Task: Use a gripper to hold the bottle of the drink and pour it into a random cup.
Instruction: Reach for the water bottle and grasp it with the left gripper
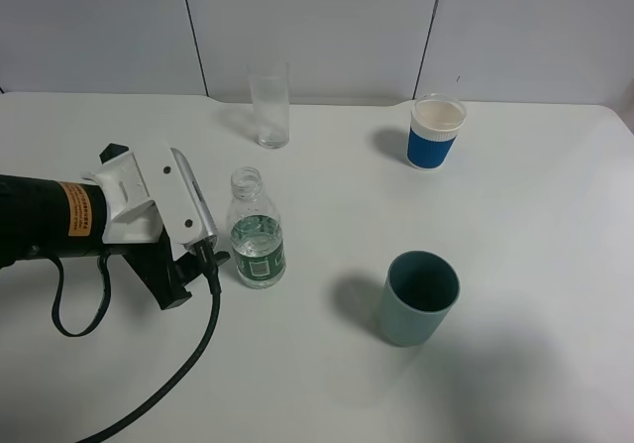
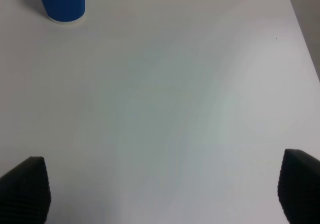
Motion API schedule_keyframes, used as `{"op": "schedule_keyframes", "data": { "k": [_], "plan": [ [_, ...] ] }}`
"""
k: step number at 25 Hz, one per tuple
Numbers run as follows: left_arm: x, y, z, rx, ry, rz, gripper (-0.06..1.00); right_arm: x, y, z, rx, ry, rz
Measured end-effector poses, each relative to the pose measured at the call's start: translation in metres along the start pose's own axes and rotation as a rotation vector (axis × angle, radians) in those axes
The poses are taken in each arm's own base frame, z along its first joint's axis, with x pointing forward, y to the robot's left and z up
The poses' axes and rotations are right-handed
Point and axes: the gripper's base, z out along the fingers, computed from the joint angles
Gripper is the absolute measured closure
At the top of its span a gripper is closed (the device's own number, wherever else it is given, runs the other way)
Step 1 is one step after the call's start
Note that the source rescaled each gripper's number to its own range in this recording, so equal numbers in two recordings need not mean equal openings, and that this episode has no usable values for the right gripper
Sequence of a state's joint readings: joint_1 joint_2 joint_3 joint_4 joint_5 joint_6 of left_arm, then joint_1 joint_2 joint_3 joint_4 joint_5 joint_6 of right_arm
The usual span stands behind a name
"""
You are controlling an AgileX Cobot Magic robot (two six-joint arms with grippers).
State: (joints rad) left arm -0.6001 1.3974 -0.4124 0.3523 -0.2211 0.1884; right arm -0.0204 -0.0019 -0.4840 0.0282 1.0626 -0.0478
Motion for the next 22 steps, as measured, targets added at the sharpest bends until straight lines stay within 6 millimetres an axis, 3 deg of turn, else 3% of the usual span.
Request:
{"op": "schedule_keyframes", "data": {
  "k": [12, 22],
  "plan": [
    [0.014, -0.018, 0.036, 0.116, -0.045, -0.104, 0.07, 0.000, 0.000, 0.000, 0.000, 0.000, 0.000],
    [0.015, -0.026, 0.053, 0.156, -0.152, -0.136, 0.07, 0.000, 0.000, 0.000, 0.000, 0.000, 0.000]
  ]
}}
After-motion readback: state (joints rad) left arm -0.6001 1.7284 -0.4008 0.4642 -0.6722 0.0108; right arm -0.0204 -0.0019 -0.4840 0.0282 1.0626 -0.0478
